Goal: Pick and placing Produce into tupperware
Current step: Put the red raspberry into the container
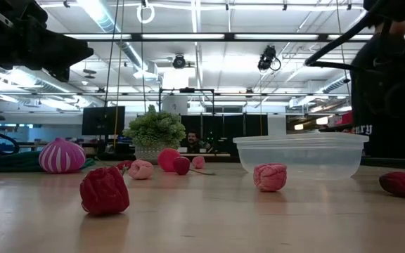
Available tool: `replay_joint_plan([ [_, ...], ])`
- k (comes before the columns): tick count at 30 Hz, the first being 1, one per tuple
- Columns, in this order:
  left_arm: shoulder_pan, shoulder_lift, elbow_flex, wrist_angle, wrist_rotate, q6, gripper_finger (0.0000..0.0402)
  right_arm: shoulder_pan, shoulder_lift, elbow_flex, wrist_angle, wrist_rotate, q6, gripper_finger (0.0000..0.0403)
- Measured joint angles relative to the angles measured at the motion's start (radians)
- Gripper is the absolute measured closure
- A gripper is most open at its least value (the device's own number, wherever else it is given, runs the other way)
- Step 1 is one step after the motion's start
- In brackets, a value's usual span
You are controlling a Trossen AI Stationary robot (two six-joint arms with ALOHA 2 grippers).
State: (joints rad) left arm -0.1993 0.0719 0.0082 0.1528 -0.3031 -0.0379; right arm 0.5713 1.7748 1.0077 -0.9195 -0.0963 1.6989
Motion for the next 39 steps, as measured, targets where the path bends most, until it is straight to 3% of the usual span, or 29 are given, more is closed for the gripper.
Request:
replay_joint_plan([
  [6, 0.0, 0.0, 0.0, 0.0, 0.0, 0.0, 0.0301, -0.001, 0.0, 0.0, 0.0, -0.001, 0.029, 0.0166],
  [23, 0.0, 0.0, 0.0, 0.0, 0.0, 0.0, 0.0305, -0.018, -0.003, 0.0, 0.0, -0.007, 0.066, 0.0308],
  [31, 0.0, 0.0, 0.0, 0.0, -0.001, 0.0, 0.0305, -0.041, -0.086, 0.001, 0.0, 0.002, 0.098, 0.0304],
  [35, 0.0, 0.0, 0.0, 0.0, -0.001, -0.001, 0.0308, -0.028, -0.173, 0.023, -0.002, 0.13, 0.115, 0.03],
  [39, 0.0, 0.0, 0.0, 0.0, -0.001, -0.001, 0.0306, -0.016, -0.265, 0.029, 0.004, 0.429, 0.094, 0.0302],
])
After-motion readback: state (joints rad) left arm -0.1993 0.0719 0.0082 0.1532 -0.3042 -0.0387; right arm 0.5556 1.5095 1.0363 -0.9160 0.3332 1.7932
